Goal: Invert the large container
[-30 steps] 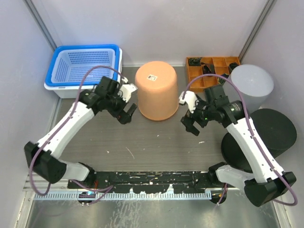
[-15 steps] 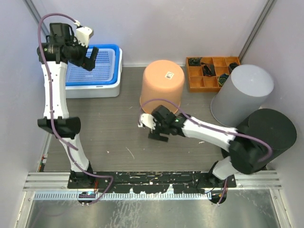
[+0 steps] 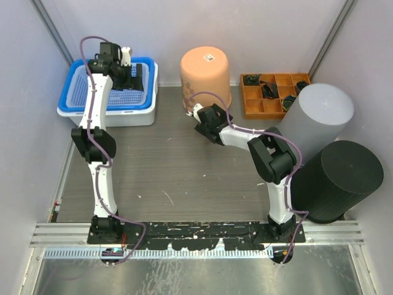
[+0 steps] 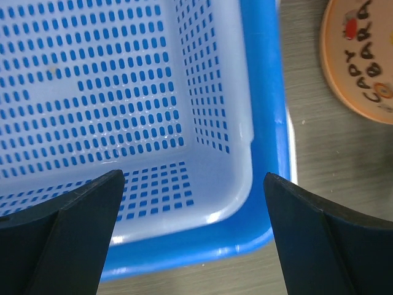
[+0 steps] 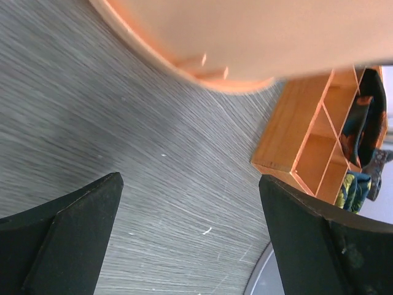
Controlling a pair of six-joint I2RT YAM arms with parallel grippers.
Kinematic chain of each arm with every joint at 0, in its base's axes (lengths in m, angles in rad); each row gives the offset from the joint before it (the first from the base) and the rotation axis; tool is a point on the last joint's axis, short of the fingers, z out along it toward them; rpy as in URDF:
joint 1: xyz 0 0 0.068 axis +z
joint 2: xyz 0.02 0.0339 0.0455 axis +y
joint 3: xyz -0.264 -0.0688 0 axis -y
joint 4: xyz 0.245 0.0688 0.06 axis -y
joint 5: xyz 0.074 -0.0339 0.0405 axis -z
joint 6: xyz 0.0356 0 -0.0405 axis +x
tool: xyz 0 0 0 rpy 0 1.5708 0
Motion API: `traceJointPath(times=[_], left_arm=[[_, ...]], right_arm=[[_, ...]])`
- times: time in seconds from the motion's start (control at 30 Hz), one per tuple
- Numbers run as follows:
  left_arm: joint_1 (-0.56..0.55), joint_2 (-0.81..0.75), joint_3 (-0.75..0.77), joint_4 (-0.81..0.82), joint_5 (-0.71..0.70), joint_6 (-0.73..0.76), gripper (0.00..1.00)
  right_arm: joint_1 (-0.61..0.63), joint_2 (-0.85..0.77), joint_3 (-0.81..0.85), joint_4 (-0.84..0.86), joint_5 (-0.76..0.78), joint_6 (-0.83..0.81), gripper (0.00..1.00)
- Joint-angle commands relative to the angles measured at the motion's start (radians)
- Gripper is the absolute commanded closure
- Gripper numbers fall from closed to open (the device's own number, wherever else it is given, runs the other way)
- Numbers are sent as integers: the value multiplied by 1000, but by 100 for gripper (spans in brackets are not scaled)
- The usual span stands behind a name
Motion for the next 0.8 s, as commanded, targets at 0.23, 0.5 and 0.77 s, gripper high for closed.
traceJointPath(times=[0.23, 0.5, 0.77], left_arm=[[-4, 11, -111, 188, -90, -20, 1], [-10, -4, -166, 197, 11, -85, 1], [-26, -20, -139, 161, 48, -140, 1]], right_arm=[[-31, -177, -84, -180, -91, -35, 0], [-109, -285, -215, -509, -257, -47, 0], [-145, -481, -453, -474, -288, -31, 0]])
